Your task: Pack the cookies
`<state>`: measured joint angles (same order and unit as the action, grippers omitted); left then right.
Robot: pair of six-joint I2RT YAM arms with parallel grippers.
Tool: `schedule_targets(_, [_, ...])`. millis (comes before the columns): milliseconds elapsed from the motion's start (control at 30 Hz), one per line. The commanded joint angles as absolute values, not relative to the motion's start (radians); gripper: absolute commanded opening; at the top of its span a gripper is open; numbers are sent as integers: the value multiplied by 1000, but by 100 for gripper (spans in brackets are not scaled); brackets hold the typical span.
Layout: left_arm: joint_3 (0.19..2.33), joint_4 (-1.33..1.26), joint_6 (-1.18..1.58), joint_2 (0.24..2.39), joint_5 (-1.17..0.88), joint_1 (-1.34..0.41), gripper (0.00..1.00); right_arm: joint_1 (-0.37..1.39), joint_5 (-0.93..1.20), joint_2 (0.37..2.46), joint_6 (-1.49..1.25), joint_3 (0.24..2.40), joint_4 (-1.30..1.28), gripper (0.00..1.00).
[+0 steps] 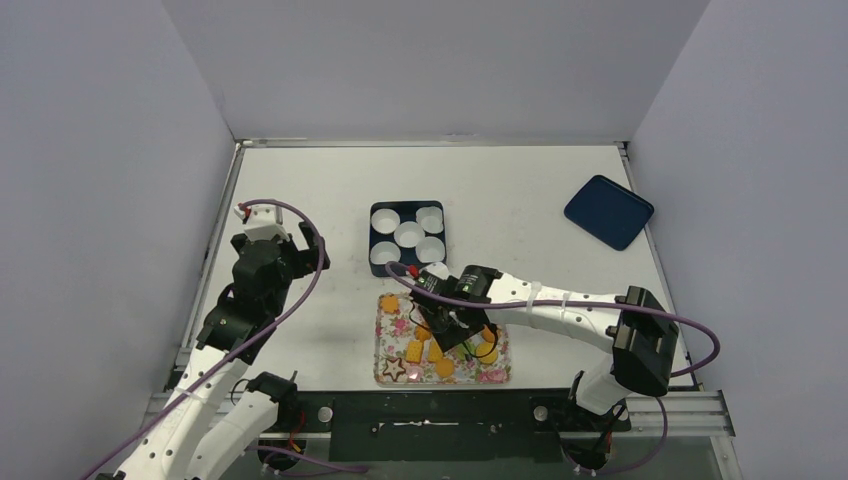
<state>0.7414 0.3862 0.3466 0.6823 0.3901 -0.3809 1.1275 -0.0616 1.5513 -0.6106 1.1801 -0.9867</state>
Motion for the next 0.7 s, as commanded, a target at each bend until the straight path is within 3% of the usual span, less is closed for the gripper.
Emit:
schedule_targets(0, [750,375,337,683,406,-385,97,1125,-26,1550,-591,1195,-1006,41])
schedule_targets(667, [750,374,336,680,417,-385,97,1107,-8,1600,-555,1226,-1029,42])
